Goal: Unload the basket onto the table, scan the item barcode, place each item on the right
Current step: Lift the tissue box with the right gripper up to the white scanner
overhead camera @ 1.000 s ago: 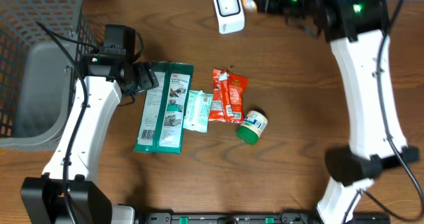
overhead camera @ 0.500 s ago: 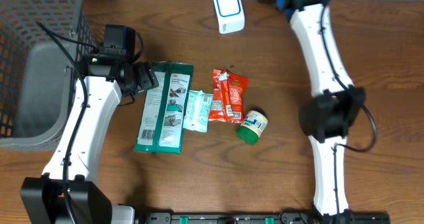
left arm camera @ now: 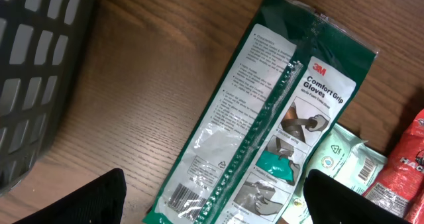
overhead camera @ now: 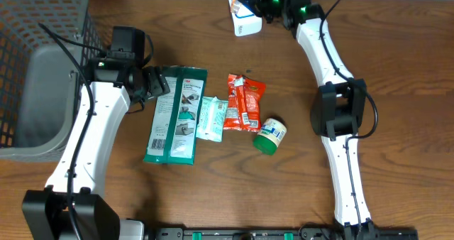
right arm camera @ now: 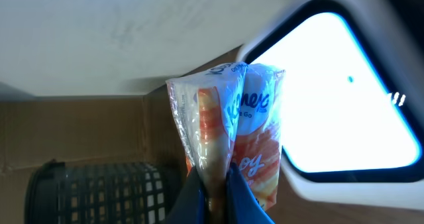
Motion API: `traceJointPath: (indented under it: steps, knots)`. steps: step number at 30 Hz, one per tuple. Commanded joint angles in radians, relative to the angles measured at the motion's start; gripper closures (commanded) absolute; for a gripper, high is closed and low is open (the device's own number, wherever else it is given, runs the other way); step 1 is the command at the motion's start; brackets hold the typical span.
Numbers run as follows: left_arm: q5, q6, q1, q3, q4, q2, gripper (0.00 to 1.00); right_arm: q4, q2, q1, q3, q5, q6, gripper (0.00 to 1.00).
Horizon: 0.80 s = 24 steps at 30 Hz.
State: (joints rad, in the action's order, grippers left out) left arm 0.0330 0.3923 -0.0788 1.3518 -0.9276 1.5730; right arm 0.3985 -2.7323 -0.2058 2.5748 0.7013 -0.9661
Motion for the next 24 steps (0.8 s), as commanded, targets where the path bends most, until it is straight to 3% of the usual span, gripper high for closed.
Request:
traceJointPath:
  steps: [1, 24]
  knots:
    - [0.013, -0.005, 0.004, 0.017, -0.003, -0.004, 0.14, -0.02, 0.009, 0.023, 0.015, 0.029, -0.013, 0.99]
    - [0.013, -0.005, 0.004, 0.017, -0.003, -0.004, 0.14, 0.111, 0.009, 0.002, 0.015, -0.043, 0.135, 0.99]
